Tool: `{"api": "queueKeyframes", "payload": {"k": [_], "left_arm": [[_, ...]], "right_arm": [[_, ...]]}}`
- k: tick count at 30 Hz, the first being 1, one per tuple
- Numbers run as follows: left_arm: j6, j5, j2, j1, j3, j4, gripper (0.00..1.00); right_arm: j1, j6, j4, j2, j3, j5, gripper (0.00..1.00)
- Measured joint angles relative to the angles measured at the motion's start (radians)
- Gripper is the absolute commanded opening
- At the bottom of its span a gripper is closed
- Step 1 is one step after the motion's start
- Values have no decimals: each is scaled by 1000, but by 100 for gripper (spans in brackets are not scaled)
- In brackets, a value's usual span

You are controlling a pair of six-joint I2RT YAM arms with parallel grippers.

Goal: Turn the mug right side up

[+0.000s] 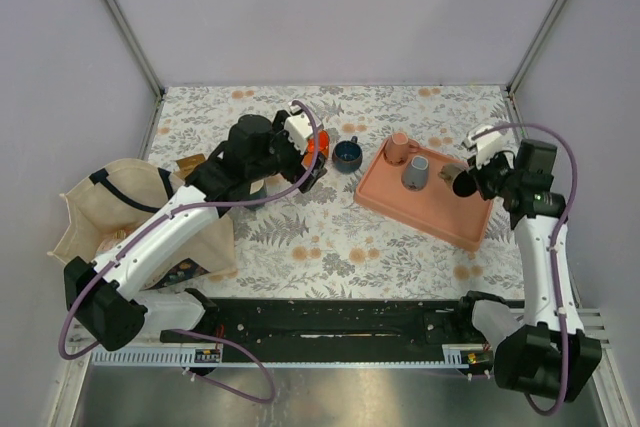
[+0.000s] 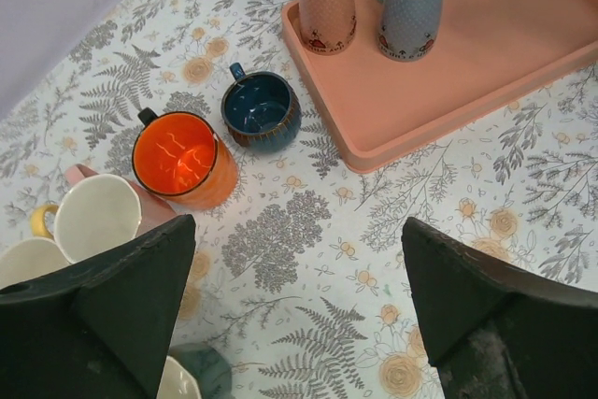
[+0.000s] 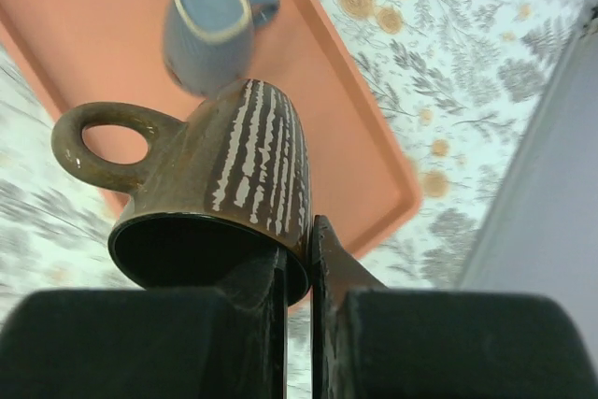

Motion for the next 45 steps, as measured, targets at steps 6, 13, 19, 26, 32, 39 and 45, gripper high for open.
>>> {"api": "queueKeyframes", "payload": {"k": [6,13,19,26,32,39,45], "left_arm": [[-95,-8,0,0,-13,39,92],[-133,-23,53,0,49,64,91],[-250,-34,107,0,129,68,88],[-422,-42,238,-16,257,103,85],[-512,-63,339,-40,339,128,77],[-559,-103,400,-50,395,132,67],[-575,-143,447,-50,429,130,60]], "right_arm": [[115,513,-113,144,235,5,0],[177,991,-194,364,436,66,0],[325,1209,-199,426,502,193,0],[520,1342,-193,501,630,363,0],[584,1395,-178,563,709,454,0],[631,1420,-175,579,726,491,0],[665,1420,-173,607,764,507,0]]}}
